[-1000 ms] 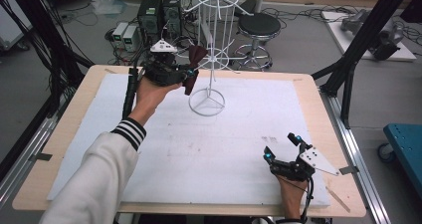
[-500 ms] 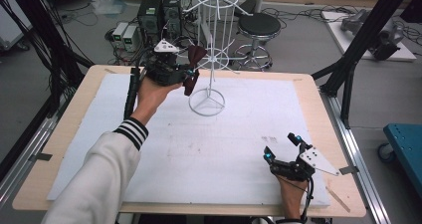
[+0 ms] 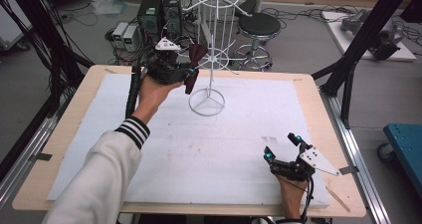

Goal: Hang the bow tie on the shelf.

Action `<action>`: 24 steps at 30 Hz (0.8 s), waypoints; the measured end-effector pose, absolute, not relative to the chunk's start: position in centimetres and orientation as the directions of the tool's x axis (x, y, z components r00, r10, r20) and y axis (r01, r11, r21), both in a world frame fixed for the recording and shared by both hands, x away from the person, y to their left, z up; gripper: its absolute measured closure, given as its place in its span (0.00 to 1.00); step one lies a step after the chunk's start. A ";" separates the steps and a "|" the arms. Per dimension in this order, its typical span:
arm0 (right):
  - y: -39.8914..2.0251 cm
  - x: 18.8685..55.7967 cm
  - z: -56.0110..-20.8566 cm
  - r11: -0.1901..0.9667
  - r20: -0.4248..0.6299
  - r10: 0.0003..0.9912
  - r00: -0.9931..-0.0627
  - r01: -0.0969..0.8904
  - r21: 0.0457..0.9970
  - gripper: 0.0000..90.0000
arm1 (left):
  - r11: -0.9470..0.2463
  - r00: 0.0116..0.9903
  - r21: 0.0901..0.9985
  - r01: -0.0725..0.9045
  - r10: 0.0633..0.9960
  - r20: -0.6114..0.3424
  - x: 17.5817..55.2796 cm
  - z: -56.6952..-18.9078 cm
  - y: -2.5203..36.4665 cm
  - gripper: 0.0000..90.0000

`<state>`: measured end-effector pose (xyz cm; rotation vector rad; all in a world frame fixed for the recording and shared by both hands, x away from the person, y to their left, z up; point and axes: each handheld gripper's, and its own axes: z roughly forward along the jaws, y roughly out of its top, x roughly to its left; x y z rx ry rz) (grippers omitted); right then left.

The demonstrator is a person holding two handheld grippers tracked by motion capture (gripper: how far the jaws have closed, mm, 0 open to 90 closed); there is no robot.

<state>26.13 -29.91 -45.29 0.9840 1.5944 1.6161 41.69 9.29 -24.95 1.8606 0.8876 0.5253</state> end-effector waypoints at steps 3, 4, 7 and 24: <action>-29.9 26.1 -45.3 -0.047 0.068 0.861 -0.503 0.054 0.997 0.01 | -0.270 0.644 0.897 0.349 0.765 -0.020 41.8 -24.9 9.0 0.84; -29.9 26.1 -45.3 -0.048 0.068 0.861 -0.504 0.054 0.997 0.01 | -0.265 0.641 0.898 0.350 0.767 -0.024 41.8 -24.9 8.9 0.84; -29.9 26.1 -45.3 -0.053 0.075 0.861 -0.502 0.057 0.997 0.01 | -0.269 0.641 0.895 0.355 0.768 -0.023 41.9 -25.0 8.7 0.84; -29.9 26.1 -45.3 -0.052 0.072 0.861 -0.503 0.054 0.997 0.01 | -0.286 0.714 0.916 0.281 0.700 -0.001 41.6 -24.9 9.2 0.12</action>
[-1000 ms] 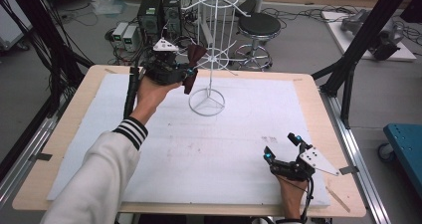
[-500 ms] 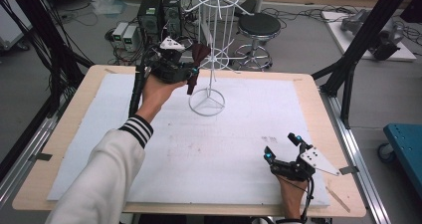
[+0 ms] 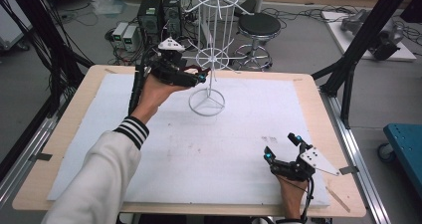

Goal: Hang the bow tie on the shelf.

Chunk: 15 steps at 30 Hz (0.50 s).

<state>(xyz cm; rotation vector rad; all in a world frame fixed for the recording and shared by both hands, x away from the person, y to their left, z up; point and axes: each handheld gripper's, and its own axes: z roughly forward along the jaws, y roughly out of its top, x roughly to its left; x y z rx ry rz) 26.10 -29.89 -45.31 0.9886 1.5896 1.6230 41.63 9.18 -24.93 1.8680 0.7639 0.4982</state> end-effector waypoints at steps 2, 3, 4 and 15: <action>-29.9 26.1 -45.3 -0.049 0.067 0.861 -0.505 0.050 0.998 0.01 | -0.278 0.718 0.933 0.227 0.695 0.032 41.2 -24.8 9.8 0.02; -29.9 26.1 -45.3 -0.046 0.064 0.862 -0.503 0.049 0.998 0.01 | -0.267 0.720 0.943 0.201 0.693 0.043 41.0 -24.8 10.3 0.02; -29.9 26.1 -45.3 -0.044 0.064 0.862 -0.503 0.051 0.998 0.01 | -0.266 0.720 0.947 0.181 0.691 0.056 40.8 -24.7 10.8 0.02; -29.9 26.1 -45.3 -0.038 0.059 0.863 -0.502 0.051 0.998 0.01 | -0.214 0.749 0.976 0.031 0.652 0.120 38.2 -25.7 17.6 0.02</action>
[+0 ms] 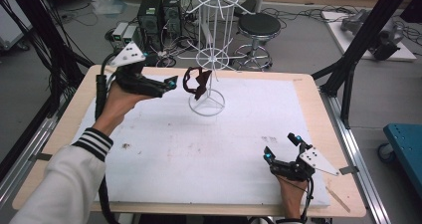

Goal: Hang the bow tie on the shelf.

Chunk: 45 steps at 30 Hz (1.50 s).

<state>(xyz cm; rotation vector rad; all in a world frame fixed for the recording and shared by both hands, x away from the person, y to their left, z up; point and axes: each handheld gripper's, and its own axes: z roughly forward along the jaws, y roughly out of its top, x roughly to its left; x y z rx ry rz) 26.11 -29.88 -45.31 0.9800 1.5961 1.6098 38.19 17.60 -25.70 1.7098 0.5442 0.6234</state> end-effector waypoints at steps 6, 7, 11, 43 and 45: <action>-29.8 26.0 -45.3 -0.036 0.060 0.864 -0.499 0.057 0.998 0.01 | -0.184 0.775 0.983 -0.019 0.618 0.131 36.2 -27.3 20.4 0.02; -29.8 26.1 -45.3 -0.032 0.053 0.865 -0.499 0.050 0.998 0.01 | -0.175 0.777 0.984 -0.030 0.616 0.133 35.8 -27.8 20.9 0.02; -29.8 26.1 -45.3 -0.027 0.047 0.864 -0.501 0.047 0.999 0.01 | -0.156 0.785 0.987 -0.046 0.605 0.132 34.4 -30.0 22.8 0.02; -29.7 26.1 -45.3 -0.024 0.040 0.866 -0.499 0.040 0.999 0.01 | -0.084 0.730 0.996 0.027 0.683 0.037 28.2 -43.2 28.8 0.02; -29.7 26.1 -45.3 -0.024 0.040 0.866 -0.499 0.040 0.999 0.01 | -0.070 0.730 0.997 0.037 0.683 0.021 28.3 -43.8 29.0 0.02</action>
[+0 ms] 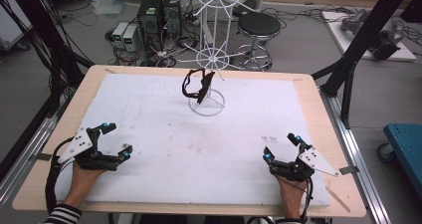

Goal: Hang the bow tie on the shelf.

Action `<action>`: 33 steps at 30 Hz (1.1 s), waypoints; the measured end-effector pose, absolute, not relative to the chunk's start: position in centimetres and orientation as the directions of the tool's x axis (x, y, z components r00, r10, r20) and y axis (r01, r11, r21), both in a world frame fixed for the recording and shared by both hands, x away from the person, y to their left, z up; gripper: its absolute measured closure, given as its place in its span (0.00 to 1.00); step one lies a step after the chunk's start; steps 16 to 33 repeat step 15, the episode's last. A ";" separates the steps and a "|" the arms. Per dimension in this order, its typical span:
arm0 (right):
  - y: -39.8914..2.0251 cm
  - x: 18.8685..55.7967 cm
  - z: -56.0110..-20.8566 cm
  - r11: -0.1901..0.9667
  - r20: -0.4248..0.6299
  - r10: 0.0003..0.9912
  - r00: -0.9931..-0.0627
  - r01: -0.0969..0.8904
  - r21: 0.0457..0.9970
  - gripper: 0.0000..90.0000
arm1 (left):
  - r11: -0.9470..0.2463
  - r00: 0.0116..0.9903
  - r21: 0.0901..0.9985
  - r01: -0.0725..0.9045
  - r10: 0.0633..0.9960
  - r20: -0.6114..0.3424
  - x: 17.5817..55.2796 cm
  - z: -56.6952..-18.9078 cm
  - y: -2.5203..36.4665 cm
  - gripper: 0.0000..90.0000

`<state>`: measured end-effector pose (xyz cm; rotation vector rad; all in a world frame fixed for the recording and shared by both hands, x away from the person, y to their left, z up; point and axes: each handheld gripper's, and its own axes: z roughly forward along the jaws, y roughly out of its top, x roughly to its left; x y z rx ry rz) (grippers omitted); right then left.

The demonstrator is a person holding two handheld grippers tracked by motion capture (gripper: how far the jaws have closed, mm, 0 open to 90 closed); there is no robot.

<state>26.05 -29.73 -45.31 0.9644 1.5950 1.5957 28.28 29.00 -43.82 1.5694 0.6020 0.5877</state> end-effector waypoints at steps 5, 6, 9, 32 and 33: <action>-29.7 26.1 -45.3 -0.024 0.040 0.865 -0.500 0.040 0.999 0.01 | -0.060 0.736 0.997 0.046 0.676 0.007 28.5 -45.0 29.5 0.02; -29.7 26.1 -45.3 -0.024 0.040 0.865 -0.500 0.039 0.999 0.01 | -0.053 0.734 0.998 0.042 0.679 0.005 28.5 -45.0 29.5 0.02; -29.7 26.1 -45.3 -0.023 0.040 0.865 -0.500 0.040 0.999 0.01 | -0.045 0.727 0.998 0.037 0.686 0.004 28.5 -45.1 29.6 0.02; -29.7 26.1 -45.3 -0.023 0.040 0.865 -0.500 0.040 0.999 0.01 | -0.042 0.725 0.998 0.039 0.689 0.001 28.6 -45.1 29.6 0.02; -29.7 26.1 -45.3 -0.023 0.040 0.865 -0.500 0.040 0.999 0.01 | -0.042 0.725 0.998 0.039 0.689 0.001 28.6 -45.1 29.6 0.02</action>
